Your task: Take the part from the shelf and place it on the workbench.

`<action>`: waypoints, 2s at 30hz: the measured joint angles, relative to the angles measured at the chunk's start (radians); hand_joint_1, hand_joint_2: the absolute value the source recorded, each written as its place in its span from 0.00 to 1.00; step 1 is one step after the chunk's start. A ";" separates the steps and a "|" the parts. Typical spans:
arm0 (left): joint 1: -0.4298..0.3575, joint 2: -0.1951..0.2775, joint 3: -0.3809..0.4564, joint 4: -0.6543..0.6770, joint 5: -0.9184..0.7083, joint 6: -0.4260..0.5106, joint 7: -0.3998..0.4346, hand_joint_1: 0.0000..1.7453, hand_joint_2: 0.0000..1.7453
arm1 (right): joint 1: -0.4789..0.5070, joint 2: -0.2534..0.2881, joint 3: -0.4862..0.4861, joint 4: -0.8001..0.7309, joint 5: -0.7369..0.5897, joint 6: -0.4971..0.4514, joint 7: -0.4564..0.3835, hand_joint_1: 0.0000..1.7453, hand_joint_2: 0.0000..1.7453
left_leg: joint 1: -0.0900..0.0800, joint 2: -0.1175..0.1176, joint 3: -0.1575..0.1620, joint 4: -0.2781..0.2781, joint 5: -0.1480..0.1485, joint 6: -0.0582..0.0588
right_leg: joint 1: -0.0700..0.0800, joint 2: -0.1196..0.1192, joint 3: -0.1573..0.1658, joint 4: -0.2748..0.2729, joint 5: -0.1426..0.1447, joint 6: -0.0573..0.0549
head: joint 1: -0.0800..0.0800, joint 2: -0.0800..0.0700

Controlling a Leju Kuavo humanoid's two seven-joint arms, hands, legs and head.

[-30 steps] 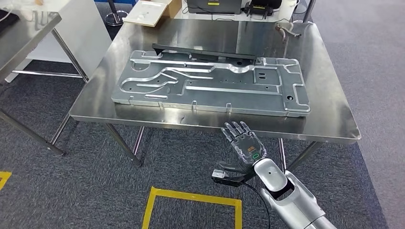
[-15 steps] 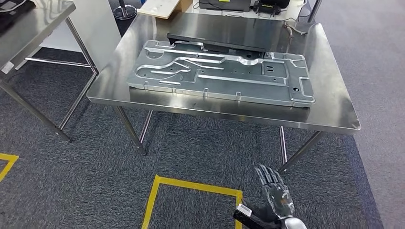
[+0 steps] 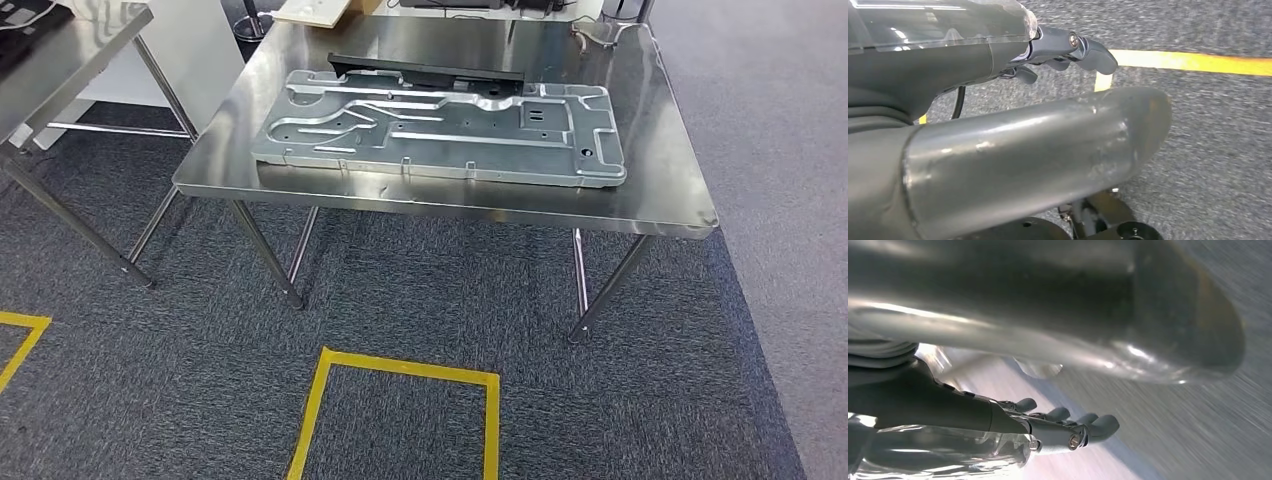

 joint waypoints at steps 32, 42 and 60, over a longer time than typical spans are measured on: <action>0.000 -0.031 0.011 -0.002 -0.022 0.002 -0.022 0.00 0.00 | -0.086 0.091 -0.417 0.215 -0.027 0.282 0.184 0.00 0.00 | 0.002 -0.011 -0.016 0.019 0.065 -0.012 | -0.004 -0.047 0.026 0.000 -0.023 0.007 | 0.000 0.000; 0.002 -0.036 0.012 -0.003 -0.022 0.005 -0.014 0.00 0.00 | -0.099 0.088 -0.433 0.217 -0.009 0.313 0.229 0.00 0.00 | -0.007 0.035 0.205 -0.314 0.096 0.048 | -0.007 -0.059 -0.063 0.074 -0.031 0.063 | 0.000 0.000; 0.002 -0.042 0.011 -0.008 -0.031 0.025 -0.027 0.00 0.00 | -0.093 0.110 -0.454 0.219 0.019 0.352 0.226 0.00 0.00 | -0.016 -0.022 -0.049 -0.071 0.084 0.004 | 0.006 -0.010 0.142 -0.051 -0.077 -0.012 | 0.000 0.000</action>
